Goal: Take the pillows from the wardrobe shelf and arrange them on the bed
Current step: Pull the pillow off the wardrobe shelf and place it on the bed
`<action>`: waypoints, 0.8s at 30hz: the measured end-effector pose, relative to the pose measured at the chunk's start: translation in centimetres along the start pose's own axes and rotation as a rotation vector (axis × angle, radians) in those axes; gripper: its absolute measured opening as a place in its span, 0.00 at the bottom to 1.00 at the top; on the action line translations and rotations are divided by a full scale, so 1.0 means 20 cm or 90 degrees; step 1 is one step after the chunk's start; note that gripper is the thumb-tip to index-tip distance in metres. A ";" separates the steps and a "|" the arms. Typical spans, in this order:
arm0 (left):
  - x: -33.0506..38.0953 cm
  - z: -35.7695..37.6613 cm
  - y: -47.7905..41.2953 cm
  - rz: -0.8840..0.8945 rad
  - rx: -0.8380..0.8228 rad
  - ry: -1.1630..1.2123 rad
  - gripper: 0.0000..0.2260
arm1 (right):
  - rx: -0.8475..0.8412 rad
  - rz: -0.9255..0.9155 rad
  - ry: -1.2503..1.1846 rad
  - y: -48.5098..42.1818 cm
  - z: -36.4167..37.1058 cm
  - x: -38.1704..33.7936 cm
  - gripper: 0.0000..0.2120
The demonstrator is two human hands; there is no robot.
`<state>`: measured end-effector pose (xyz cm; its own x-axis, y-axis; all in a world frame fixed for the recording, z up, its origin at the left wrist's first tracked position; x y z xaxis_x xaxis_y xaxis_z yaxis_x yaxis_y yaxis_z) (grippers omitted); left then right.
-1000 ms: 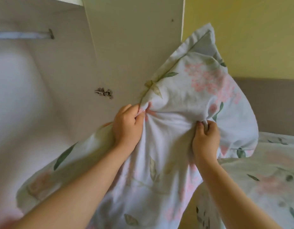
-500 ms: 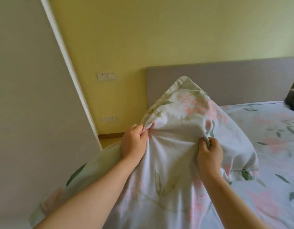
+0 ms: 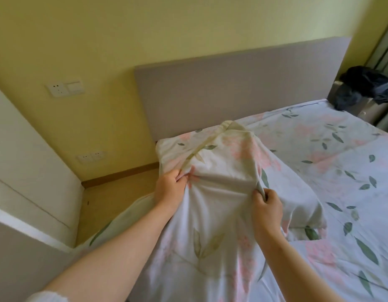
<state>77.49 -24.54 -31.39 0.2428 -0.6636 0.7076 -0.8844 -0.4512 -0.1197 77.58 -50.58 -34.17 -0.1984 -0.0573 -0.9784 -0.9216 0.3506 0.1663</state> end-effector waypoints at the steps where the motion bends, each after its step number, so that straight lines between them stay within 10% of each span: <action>1: 0.01 0.04 -0.04 0.003 -0.014 0.000 0.17 | 0.012 0.012 0.003 -0.03 0.00 0.01 0.05; 24: 0.34 0.64 -1.07 0.168 -0.251 0.020 0.13 | 0.220 0.096 -0.032 -0.67 0.26 -0.07 0.07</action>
<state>103.21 -26.94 -32.92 -0.0168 -0.7035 0.7105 -0.9996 -0.0056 -0.0292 91.98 -50.27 -35.72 -0.2989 0.0626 -0.9522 -0.7150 0.6462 0.2669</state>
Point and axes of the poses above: each hand's wrist, its own y-axis away from the middle knuckle, its own z-axis out of the palm, x = y × z, the point moved 8 cm from there along -y, towards the middle knuckle, and after that the axes turned 7 degrees about -y, right-handed, at the moved point
